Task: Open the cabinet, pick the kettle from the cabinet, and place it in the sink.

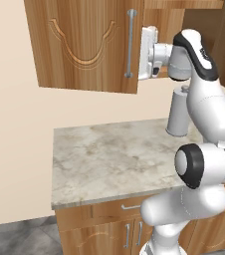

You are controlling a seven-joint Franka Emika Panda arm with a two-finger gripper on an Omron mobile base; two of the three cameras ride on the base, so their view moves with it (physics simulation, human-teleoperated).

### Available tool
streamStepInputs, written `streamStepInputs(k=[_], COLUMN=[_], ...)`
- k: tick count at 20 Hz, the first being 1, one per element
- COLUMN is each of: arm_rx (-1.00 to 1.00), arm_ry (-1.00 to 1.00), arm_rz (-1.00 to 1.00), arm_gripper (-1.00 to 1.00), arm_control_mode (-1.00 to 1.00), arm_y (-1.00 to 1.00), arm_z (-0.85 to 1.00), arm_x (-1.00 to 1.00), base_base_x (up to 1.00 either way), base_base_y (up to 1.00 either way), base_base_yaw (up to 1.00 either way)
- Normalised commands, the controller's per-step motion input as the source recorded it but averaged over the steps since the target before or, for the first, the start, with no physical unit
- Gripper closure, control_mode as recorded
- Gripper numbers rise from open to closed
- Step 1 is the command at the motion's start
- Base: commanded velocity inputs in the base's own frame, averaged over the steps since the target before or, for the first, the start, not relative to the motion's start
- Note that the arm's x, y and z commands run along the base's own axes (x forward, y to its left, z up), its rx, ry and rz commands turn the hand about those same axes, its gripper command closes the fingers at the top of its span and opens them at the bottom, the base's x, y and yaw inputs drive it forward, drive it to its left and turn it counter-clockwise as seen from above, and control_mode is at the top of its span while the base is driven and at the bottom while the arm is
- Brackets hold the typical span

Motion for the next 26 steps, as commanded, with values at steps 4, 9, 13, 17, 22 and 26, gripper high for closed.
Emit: streamStepInputs(k=[4, 9, 13, 17, 22, 26], arm_rx=[0.00, 0.00, 0.00, 0.00, 0.00, 0.00], arm_ry=[0.00, 0.00, 0.00, 0.00, 0.00, 0.00], arm_rz=[0.11, 0.06, 0.02, 0.00, 0.00, 0.00], arm_gripper=[-1.00, -1.00, -1.00, -1.00, -1.00, -1.00], arm_control_mode=[-1.00, -1.00, -1.00, -1.00, -1.00, -1.00], arm_y=[0.20, 0.18, 0.20, 0.26, 0.30, 0.35], arm_z=[0.07, 0.05, 0.02, 0.01, 0.00, 0.00], arm_x=[-0.31, -0.38, -0.39, -0.44, -0.47, -0.47], base_base_x=[0.00, 0.00, 0.00, 0.00, 0.00, 0.00], base_base_y=[0.00, 0.00, 0.00, 0.00, 0.00, 0.00], base_base_yaw=[0.00, 0.00, 0.00, 0.00, 0.00, 0.00])
